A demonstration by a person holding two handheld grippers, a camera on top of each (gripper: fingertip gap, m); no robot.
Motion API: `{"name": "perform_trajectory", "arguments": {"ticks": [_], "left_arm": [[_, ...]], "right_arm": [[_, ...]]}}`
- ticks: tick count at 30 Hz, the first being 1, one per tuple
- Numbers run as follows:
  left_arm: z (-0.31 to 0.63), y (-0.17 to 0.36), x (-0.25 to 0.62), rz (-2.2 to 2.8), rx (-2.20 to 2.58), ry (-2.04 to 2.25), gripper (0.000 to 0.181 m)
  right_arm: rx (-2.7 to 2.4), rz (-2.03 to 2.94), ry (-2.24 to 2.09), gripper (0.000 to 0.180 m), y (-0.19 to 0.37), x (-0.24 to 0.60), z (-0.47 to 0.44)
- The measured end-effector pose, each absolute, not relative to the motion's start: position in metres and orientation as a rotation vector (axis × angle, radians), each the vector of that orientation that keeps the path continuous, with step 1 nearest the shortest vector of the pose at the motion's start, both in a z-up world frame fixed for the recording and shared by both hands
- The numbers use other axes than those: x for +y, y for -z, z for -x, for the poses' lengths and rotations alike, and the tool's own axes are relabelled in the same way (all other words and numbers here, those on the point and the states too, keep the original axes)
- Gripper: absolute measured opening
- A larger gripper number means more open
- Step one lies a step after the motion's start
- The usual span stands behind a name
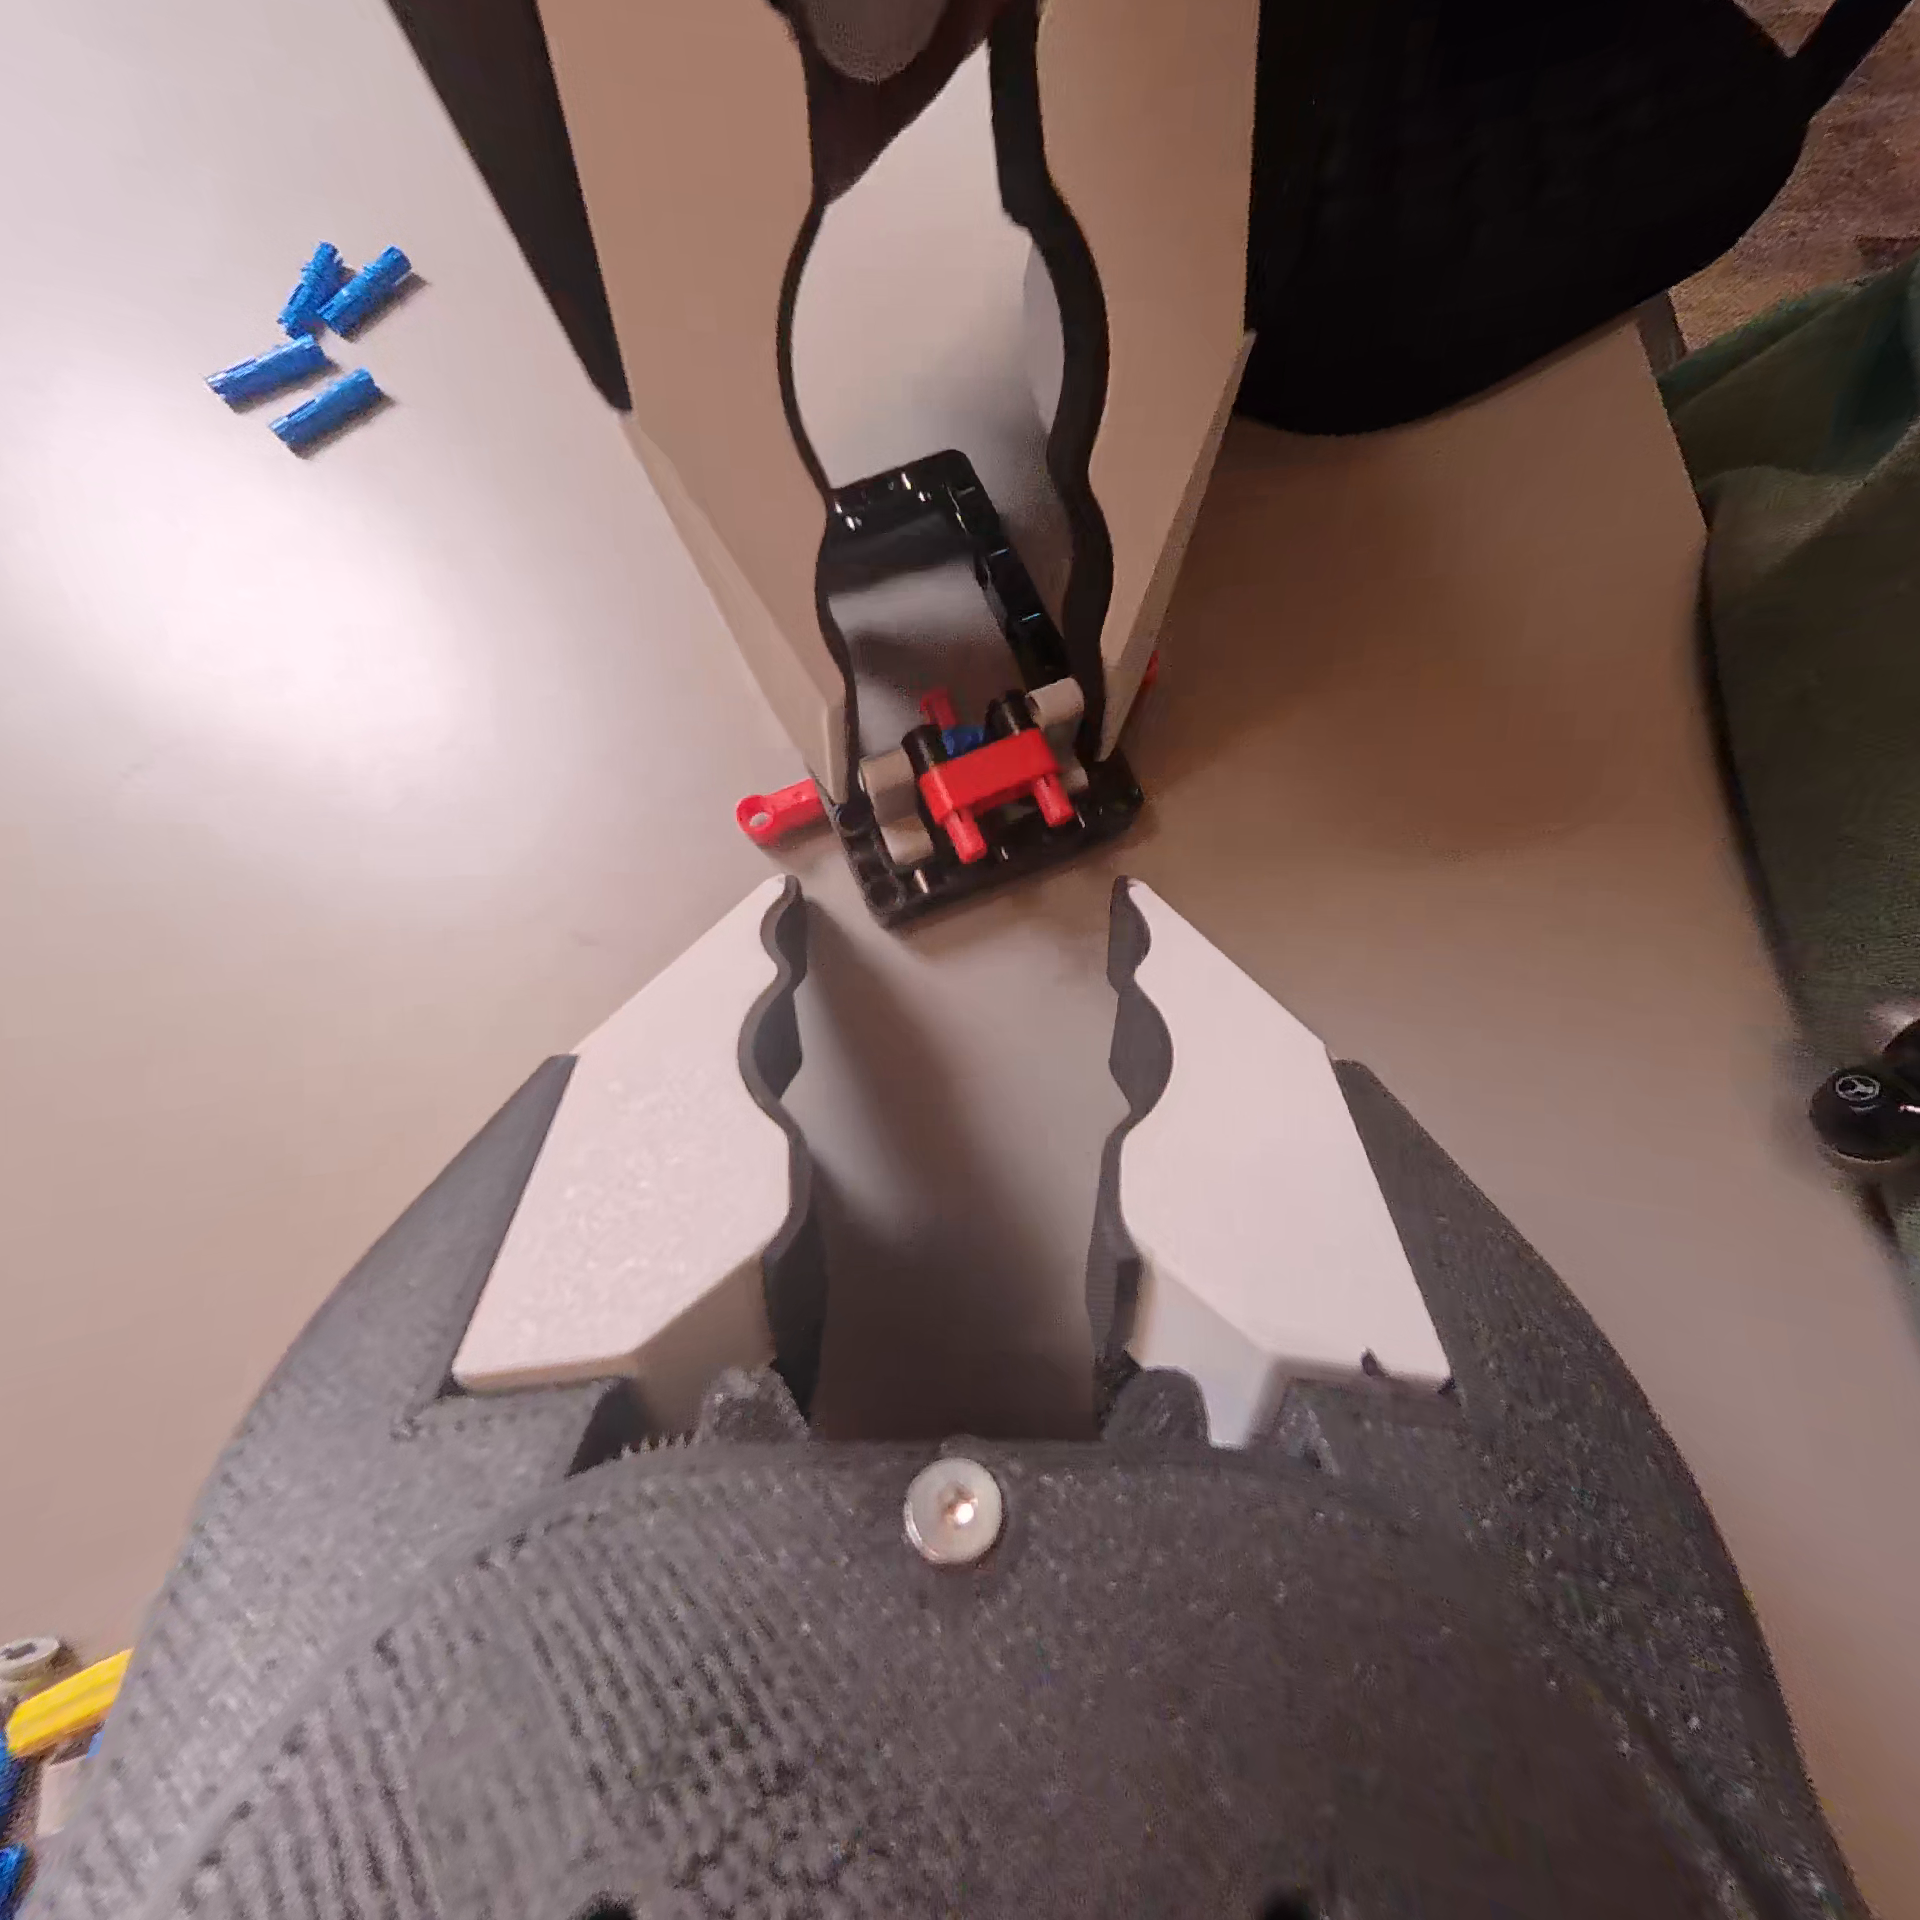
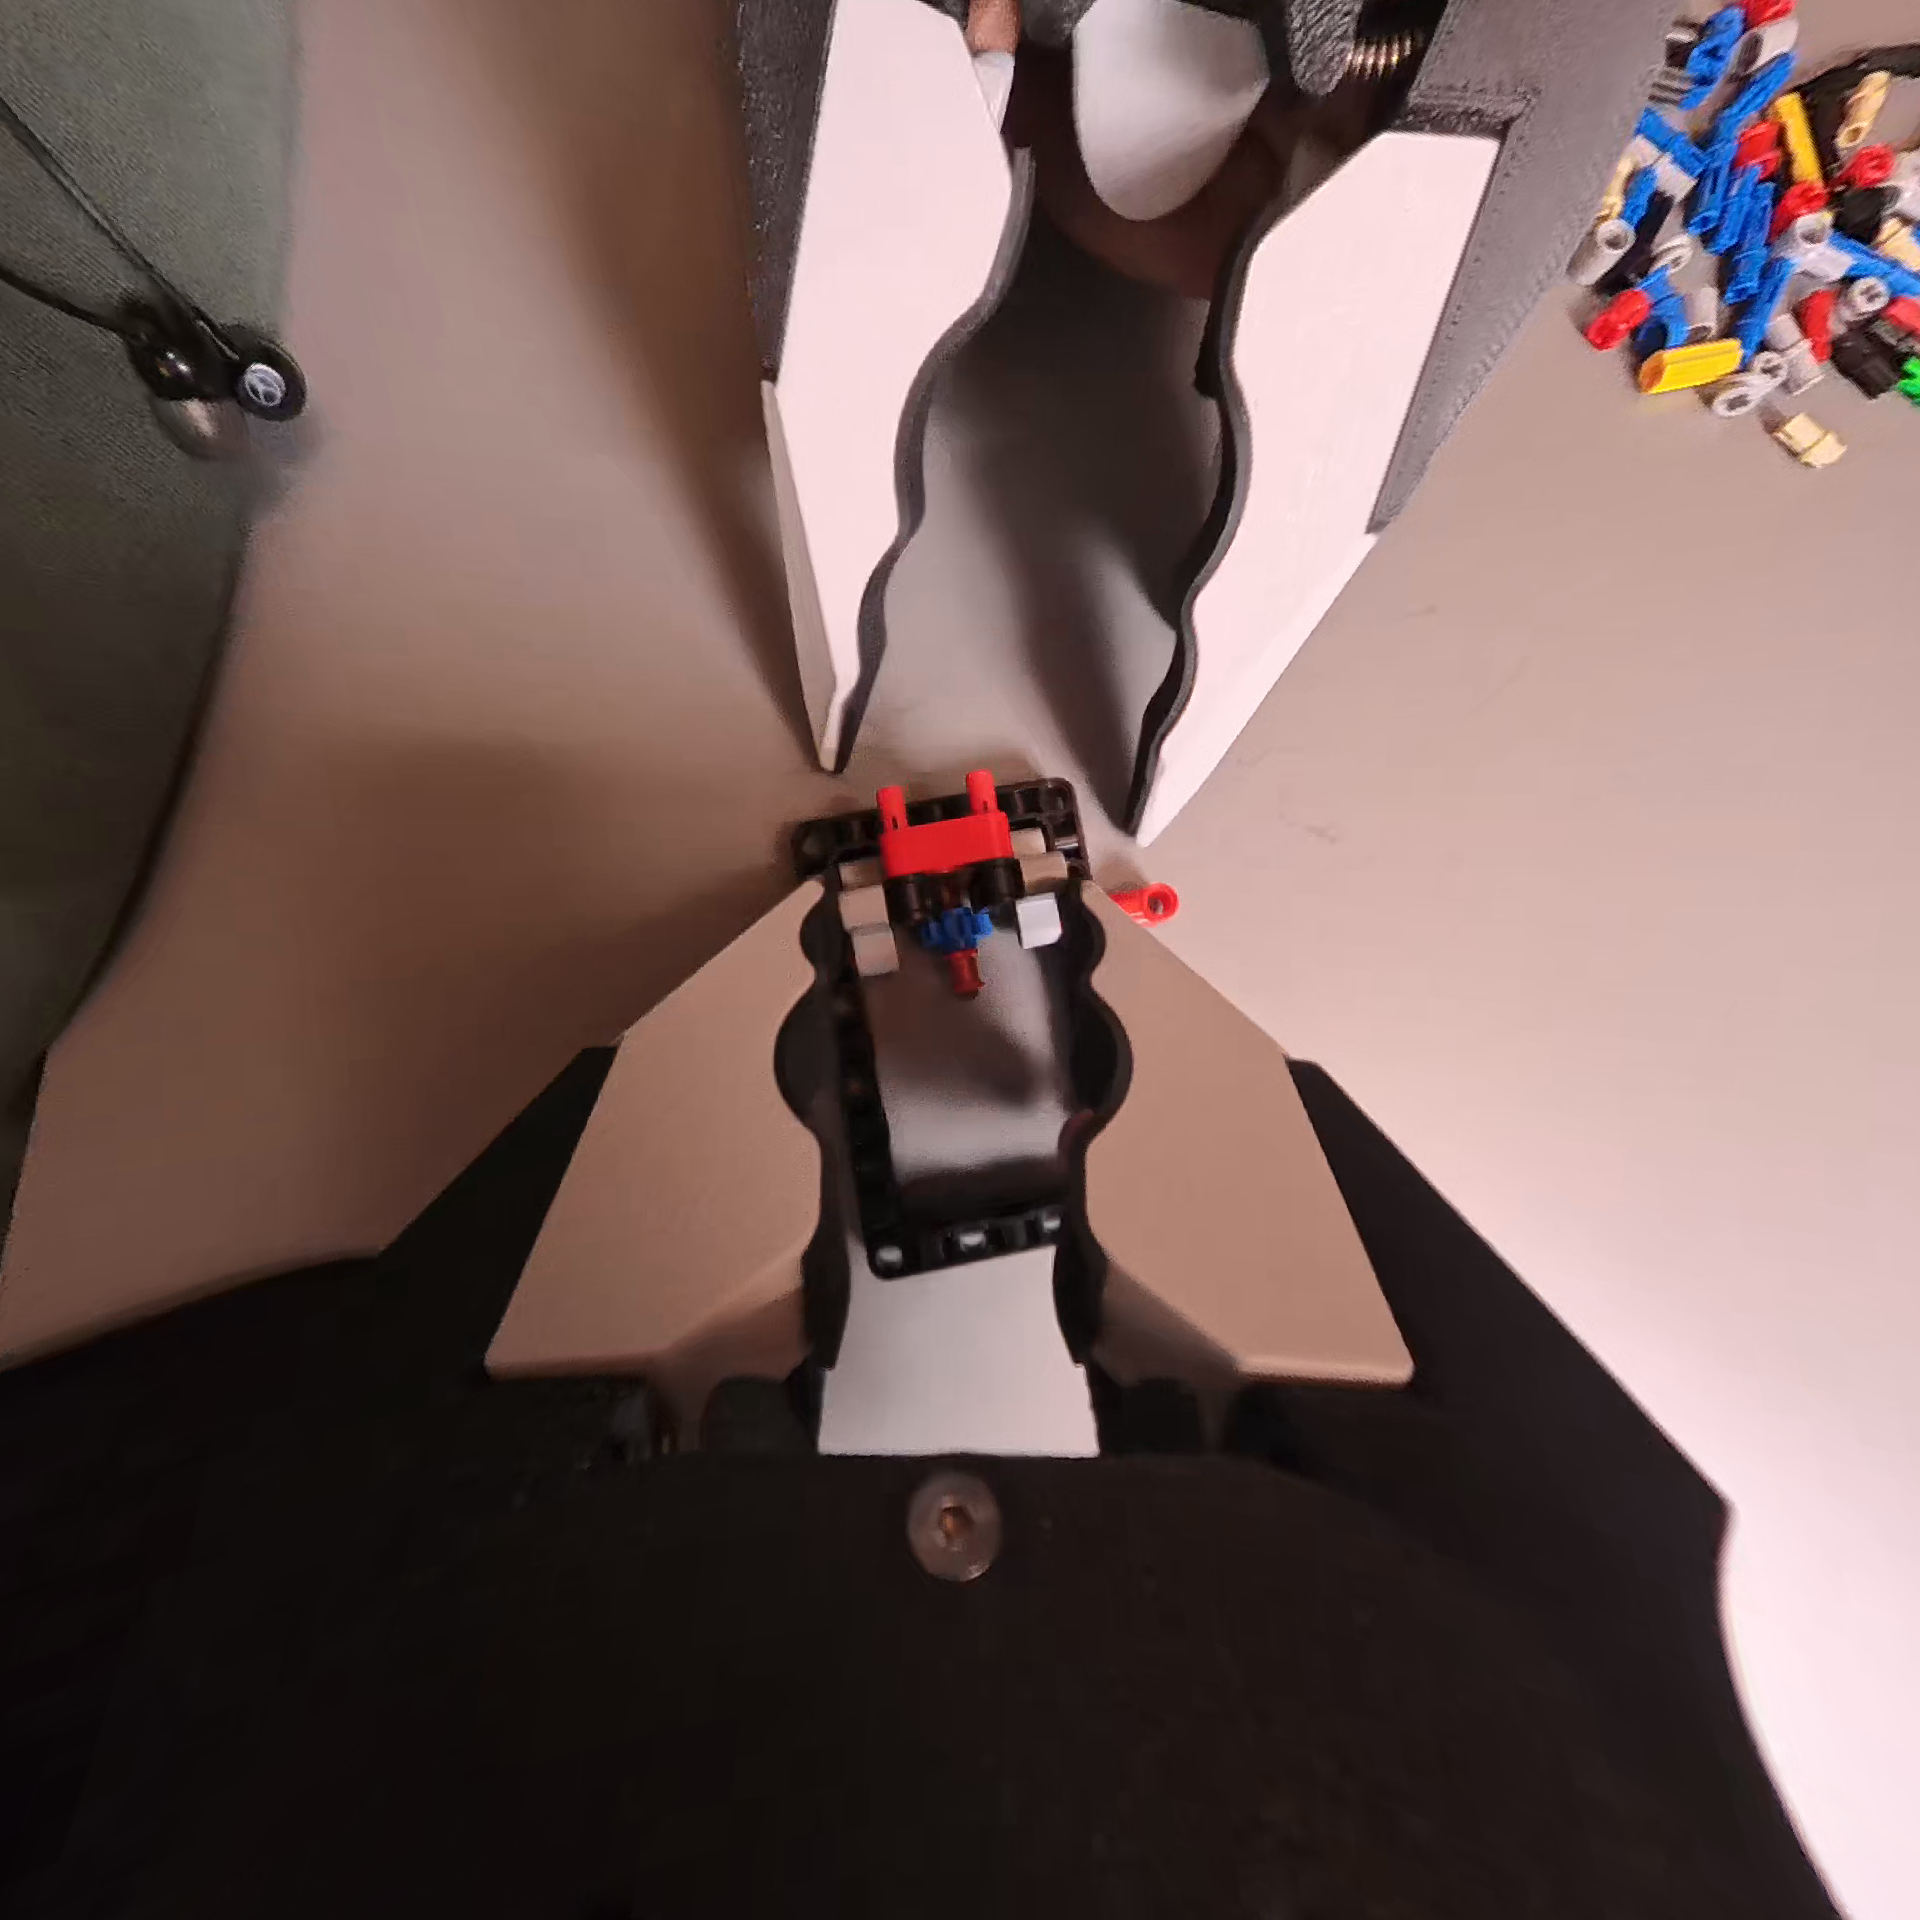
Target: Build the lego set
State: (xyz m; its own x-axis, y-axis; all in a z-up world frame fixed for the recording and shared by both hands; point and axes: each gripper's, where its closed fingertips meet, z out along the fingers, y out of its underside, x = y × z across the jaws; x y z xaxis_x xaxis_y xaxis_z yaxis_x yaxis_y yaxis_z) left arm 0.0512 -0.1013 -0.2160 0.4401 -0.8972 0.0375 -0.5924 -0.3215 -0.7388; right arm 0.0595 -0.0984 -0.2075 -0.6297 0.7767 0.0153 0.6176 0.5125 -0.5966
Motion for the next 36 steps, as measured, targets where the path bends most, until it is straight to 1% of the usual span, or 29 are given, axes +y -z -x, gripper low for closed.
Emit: {"name": "perform_trajectory", "arguments": {"ticks": [5,13,14,15,16,17,20,22,25,28,30,32,34,36], "left_arm": [[-0.055,0.217,-0.103,2.047,1.238,0.583,0.062],[-0.052,0.217,-0.098,2.061,1.193,0.536,0.058],[-0.052,0.217,-0.097,2.065,1.186,0.527,0.057],[-0.051,0.217,-0.096,2.070,1.176,0.520,0.054],[-0.050,0.216,-0.095,2.077,1.161,0.509,0.048],[-0.048,0.216,-0.093,2.086,1.143,0.496,0.043],[-0.044,0.216,-0.093,2.115,1.107,0.491,0.039],[-0.044,0.216,-0.099,2.119,1.147,0.514,0.034],[-0.044,0.213,-0.113,2.132,1.206,0.632,0.033],[-0.046,0.199,-0.131,2.054,1.281,0.809,0.029],[-0.041,0.191,-0.123,2.009,1.251,0.780,0.030],[-0.032,0.188,-0.108,1.994,1.185,0.712,0.037],[-0.024,0.191,-0.092,1.987,1.139,0.635,0.041],[-0.017,0.201,-0.086,2.018,1.148,0.574,0.046]], "right_arm": [[-2.503,1.117,-0.756,0.039,0.208,-0.099,-0.055],[-2.449,1.064,-0.731,0.040,0.206,-0.097,-0.046],[-2.435,1.080,-0.711,0.043,0.206,-0.094,-0.045],[-2.415,1.104,-0.690,0.050,0.205,-0.090,-0.045],[-2.395,1.134,-0.684,0.053,0.203,-0.086,-0.046],[-2.362,1.164,-0.696,0.053,0.199,-0.083,-0.047],[-2.240,1.245,-0.732,0.044,0.189,-0.077,-0.054],[-2.202,1.292,-0.720,0.044,0.188,-0.077,-0.064],[-2.140,1.379,-0.756,0.047,0.190,-0.091,-0.074],[-2.082,1.421,-0.677,0.050,0.195,-0.094,-0.077],[-2.059,1.434,-0.585,0.051,0.199,-0.088,-0.077],[-2.046,1.473,-0.556,0.053,0.203,-0.085,-0.076],[-2.027,1.529,-0.563,0.053,0.207,-0.083,-0.076],[-2.008,1.540,-0.516,0.049,0.210,-0.070,-0.079]]}}
